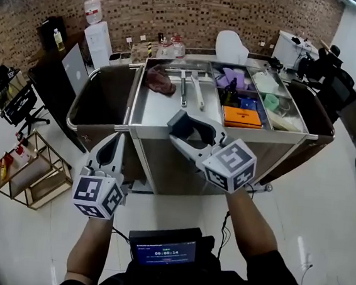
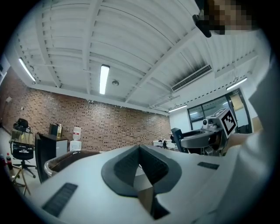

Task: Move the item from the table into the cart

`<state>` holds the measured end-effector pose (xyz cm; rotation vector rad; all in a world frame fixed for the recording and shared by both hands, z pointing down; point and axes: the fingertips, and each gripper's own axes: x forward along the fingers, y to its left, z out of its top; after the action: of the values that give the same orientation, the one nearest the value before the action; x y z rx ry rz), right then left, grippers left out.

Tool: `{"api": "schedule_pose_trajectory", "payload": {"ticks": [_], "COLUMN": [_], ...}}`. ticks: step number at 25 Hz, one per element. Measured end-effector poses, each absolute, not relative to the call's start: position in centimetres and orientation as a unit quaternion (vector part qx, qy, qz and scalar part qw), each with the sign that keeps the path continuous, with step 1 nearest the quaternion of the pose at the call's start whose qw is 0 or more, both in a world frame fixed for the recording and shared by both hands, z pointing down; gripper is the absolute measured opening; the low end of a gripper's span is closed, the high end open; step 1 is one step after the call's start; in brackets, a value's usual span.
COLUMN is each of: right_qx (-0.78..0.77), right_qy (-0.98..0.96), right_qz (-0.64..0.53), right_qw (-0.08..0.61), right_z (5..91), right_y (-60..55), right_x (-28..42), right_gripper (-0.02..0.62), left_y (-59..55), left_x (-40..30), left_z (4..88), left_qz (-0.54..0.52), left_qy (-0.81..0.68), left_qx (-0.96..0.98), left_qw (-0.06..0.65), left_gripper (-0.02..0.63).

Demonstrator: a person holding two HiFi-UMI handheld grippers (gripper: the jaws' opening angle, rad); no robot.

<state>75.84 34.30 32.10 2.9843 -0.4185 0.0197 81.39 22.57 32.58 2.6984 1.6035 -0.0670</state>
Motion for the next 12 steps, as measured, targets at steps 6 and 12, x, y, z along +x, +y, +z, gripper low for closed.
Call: {"api": "schedule_pose_trajectory", "payload": {"ticks": [6,12], "right_qx": [0.983,0.980], "right_qy": [-0.173,-0.185], "right_qz": [0.009,0.021], "right_qw": [0.066,0.072], "right_z": [29.6,27.0], "right_y": [40.4,43.3], "right_x": [81.1,90.8], "right_gripper": [0.247,0.247], "left_y": [28.8,31.8], "left_x": [84.0,91.7], "left_z": [29.2,28.0], "left_qz": [-0.044,-0.043], "left_qy": [0.517,0.522], "left_qx": [0.855,0.851], "left_qw": [0.003,-0.011], "left_gripper": [0.003,0.003]}}
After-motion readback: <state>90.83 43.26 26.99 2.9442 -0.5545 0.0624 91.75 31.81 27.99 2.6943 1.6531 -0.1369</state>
